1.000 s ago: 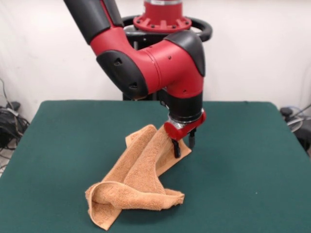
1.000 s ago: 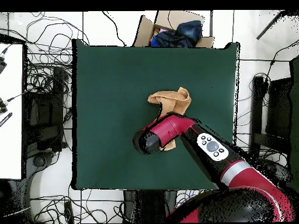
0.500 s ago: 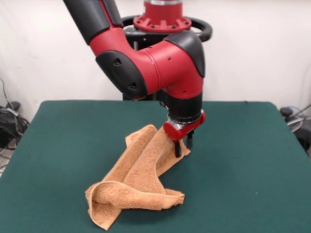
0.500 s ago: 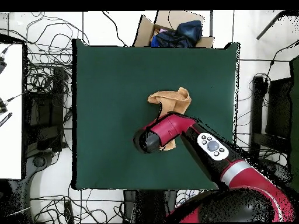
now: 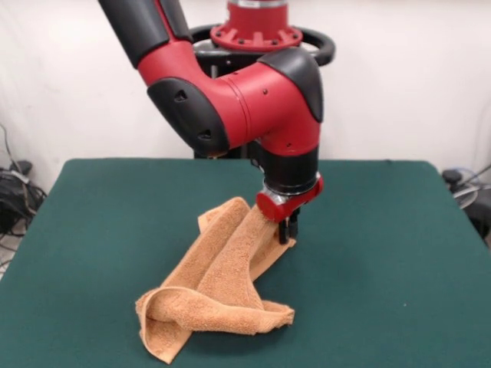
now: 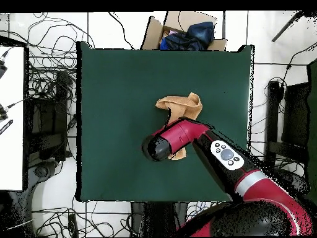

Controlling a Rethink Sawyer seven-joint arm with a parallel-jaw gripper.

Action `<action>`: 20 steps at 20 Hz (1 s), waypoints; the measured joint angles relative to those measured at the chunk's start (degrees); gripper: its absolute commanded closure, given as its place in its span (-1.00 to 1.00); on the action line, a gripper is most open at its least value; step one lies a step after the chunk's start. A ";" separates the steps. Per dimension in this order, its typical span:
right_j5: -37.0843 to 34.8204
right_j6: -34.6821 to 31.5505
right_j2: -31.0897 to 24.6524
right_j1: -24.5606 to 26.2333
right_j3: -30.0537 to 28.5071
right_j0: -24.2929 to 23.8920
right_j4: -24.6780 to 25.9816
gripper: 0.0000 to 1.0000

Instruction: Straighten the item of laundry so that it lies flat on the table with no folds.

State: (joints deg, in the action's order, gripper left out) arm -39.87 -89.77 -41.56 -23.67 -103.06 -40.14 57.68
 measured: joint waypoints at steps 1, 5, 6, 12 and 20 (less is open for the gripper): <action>0.00 0.09 0.00 0.00 0.00 0.00 -0.01 1.00; -0.01 0.76 0.01 -0.01 0.01 -0.01 -0.13 1.00; -0.01 0.84 0.01 -0.02 0.00 -0.01 -0.15 1.00; -0.01 2.32 -0.10 -0.19 -0.17 -1.23 -1.43 1.00; -0.02 2.45 -2.50 -0.72 -3.44 -9.96 -5.50 1.00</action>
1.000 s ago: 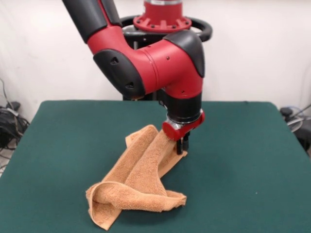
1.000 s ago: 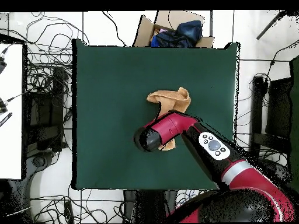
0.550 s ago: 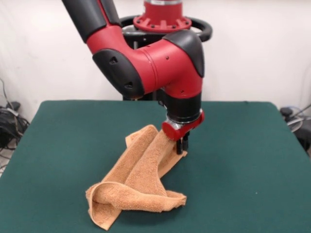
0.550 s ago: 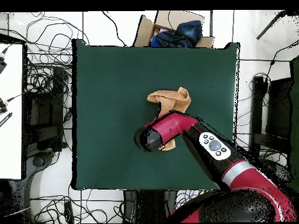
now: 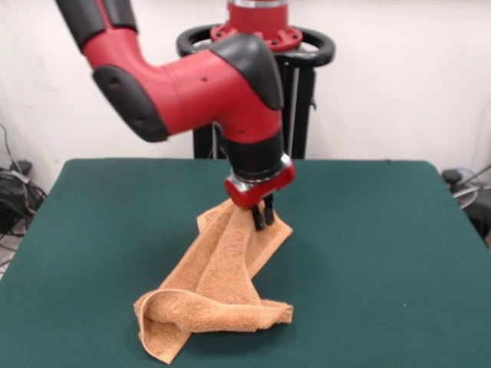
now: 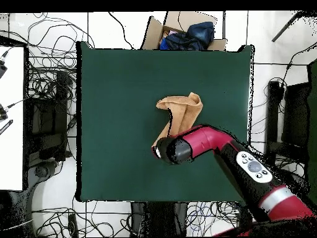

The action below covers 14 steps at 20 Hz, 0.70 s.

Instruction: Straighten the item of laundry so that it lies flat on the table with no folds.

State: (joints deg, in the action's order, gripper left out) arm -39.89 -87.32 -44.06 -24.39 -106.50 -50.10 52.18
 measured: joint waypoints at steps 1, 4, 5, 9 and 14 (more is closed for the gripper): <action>0.00 0.00 -0.64 -0.01 -0.61 -1.31 -0.63 1.00; 0.02 0.00 -2.27 -0.02 -2.02 -4.18 -1.90 1.00; 0.01 0.00 -3.41 0.02 -2.98 -5.87 -2.59 1.00; 0.31 0.00 -5.84 0.47 -4.81 -9.05 -3.57 1.00; 0.48 0.00 -7.15 0.90 -6.31 -10.40 -3.43 1.00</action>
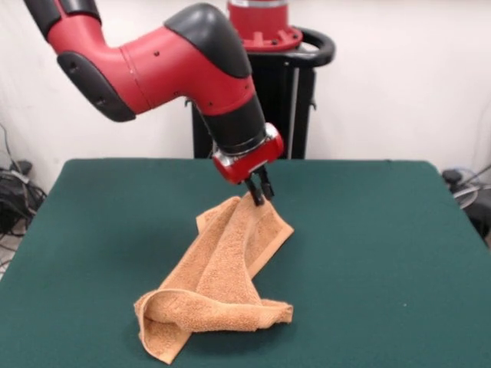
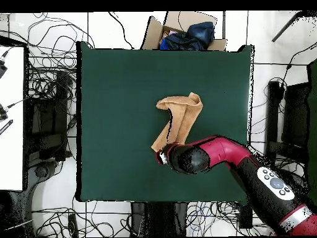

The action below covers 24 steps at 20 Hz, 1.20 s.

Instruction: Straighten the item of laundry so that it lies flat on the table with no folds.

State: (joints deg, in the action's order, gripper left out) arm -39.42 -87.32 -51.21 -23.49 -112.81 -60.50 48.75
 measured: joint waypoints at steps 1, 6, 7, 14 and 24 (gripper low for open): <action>0.01 0.00 -0.01 0.01 0.02 0.35 0.28 1.00; 0.20 0.00 0.03 0.06 0.02 2.54 2.27 1.00; 0.57 0.00 0.07 0.05 0.02 3.97 3.65 1.00; 3.35 0.00 0.48 0.07 0.02 8.12 8.39 1.00; 4.12 0.00 2.92 -1.24 0.15 12.34 12.62 1.00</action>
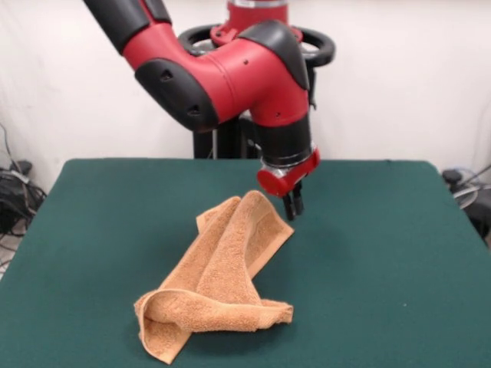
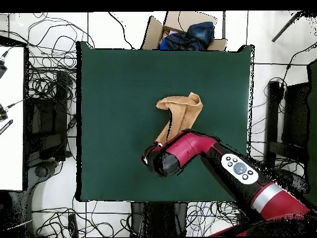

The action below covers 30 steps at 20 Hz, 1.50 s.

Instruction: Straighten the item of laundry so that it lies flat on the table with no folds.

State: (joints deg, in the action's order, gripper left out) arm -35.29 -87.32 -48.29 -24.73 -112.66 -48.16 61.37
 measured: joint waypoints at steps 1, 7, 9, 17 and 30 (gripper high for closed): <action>0.00 0.00 0.45 -0.31 0.10 0.70 0.67 1.00; 0.00 0.00 3.30 -1.86 0.75 3.64 2.46 1.00; 0.01 0.00 3.98 -2.23 0.93 4.36 2.91 1.00; 0.01 0.00 6.98 -2.52 1.30 6.44 3.10 1.00; -1.03 0.00 9.98 -2.45 2.66 7.88 3.09 -1.00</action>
State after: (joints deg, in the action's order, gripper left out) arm -36.32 -87.32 -38.31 -27.18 -109.99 -40.28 64.46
